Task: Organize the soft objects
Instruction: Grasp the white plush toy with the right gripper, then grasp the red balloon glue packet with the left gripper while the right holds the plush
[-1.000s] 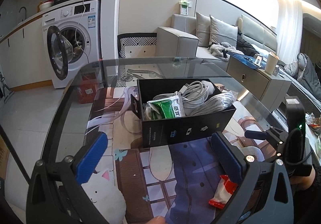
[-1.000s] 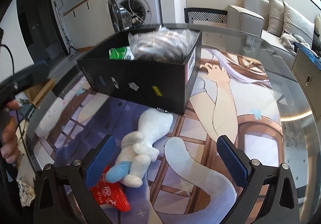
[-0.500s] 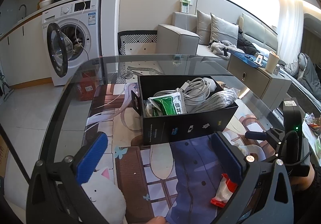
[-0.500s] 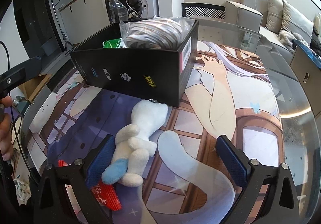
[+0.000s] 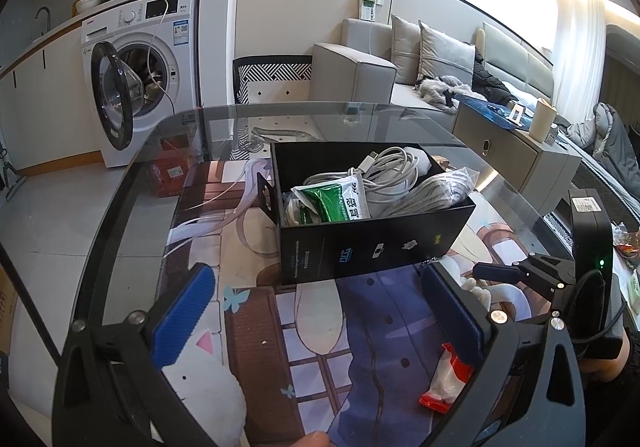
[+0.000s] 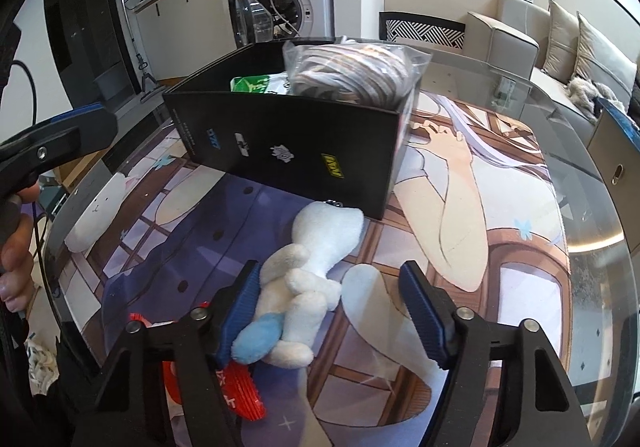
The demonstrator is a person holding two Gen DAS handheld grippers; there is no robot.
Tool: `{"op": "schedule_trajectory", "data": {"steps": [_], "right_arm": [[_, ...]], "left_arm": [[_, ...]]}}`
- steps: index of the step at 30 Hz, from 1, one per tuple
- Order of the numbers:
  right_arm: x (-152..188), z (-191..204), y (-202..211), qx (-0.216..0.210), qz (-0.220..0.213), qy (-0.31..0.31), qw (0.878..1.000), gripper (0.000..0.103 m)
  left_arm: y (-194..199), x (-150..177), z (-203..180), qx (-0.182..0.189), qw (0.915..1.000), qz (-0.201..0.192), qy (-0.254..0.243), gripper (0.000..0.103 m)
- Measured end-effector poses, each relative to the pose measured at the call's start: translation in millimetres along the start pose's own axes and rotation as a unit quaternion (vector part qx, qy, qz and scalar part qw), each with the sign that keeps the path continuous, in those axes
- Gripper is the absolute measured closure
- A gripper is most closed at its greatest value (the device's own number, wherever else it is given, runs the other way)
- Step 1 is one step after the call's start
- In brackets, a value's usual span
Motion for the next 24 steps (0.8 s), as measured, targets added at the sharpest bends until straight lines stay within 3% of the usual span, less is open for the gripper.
{"op": "schedule_trajectory", "data": {"steps": [9,24], "right_arm": [[0.0,12.9,5.2,-0.028,-0.011,0.016,0.999,0.064],[-8.7,-4.4,39.8,-0.036,-0.056,-0.008,0.998,0.067]], "left_arm": [[-2.7,2.2,-1.9,0.003,1.0,0.004,0.0,0.0],[-7.9,9.1,-14.1,0.019,0.9994,0.023,-0.02,0.0]]}}
Point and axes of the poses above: each gripper's, at about its wrist camera, not at the fingertips, and y roughly against the way its jaws point, z to its left, x to its underside, the point moved 9 cm from there along -y, roughly the way its jaws point, and after that the axes turned 9 degrees about x, right-handed, at the moved point
